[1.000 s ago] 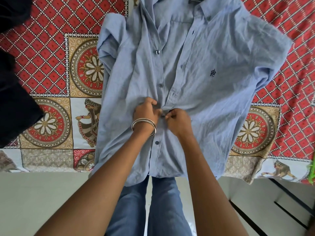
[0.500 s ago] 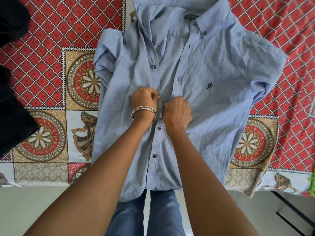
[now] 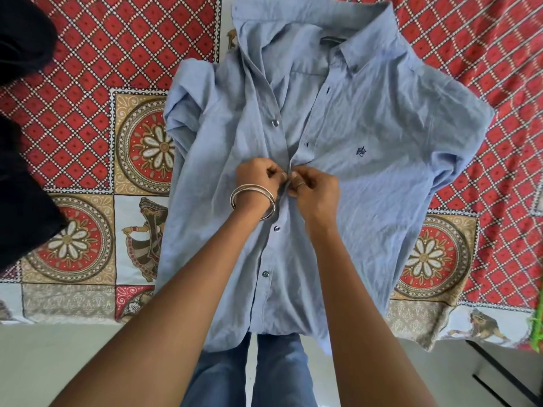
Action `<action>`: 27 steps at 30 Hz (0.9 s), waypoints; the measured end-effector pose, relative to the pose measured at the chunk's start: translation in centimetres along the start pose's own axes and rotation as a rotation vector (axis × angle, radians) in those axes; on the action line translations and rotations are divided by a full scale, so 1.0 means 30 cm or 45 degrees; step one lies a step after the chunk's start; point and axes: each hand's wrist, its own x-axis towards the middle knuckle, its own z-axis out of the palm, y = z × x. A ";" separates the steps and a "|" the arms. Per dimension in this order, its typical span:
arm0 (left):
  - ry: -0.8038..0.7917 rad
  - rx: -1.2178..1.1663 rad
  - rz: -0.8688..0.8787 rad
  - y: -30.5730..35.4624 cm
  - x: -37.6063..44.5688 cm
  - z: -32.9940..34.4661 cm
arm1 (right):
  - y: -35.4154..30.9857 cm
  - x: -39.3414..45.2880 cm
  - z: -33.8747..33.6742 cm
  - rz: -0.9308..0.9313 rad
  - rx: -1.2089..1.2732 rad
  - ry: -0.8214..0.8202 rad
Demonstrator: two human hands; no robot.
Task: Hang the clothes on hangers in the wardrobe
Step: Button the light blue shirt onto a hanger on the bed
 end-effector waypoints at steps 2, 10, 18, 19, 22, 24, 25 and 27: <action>-0.029 -0.075 -0.042 -0.003 0.013 -0.003 | 0.001 0.001 -0.006 0.000 0.038 -0.029; -0.045 -0.021 -0.023 -0.008 0.015 -0.018 | -0.033 0.032 -0.044 0.054 0.297 -0.209; -0.041 -0.247 -0.151 -0.027 0.013 -0.013 | -0.021 0.023 -0.044 0.023 0.248 -0.217; -0.042 -0.244 -0.151 -0.031 0.016 -0.009 | -0.020 0.023 -0.050 0.024 0.263 -0.237; -0.055 -0.238 -0.141 -0.031 0.017 -0.001 | -0.036 0.032 -0.060 0.047 0.304 -0.271; -0.088 -0.294 -0.148 -0.040 0.010 0.005 | -0.042 0.026 -0.064 0.123 0.379 -0.297; -0.098 -0.323 -0.167 -0.049 0.013 0.011 | -0.041 0.025 -0.069 0.175 0.427 -0.317; -0.140 -0.380 -0.214 -0.061 0.007 0.012 | -0.040 0.016 -0.076 0.282 0.499 -0.380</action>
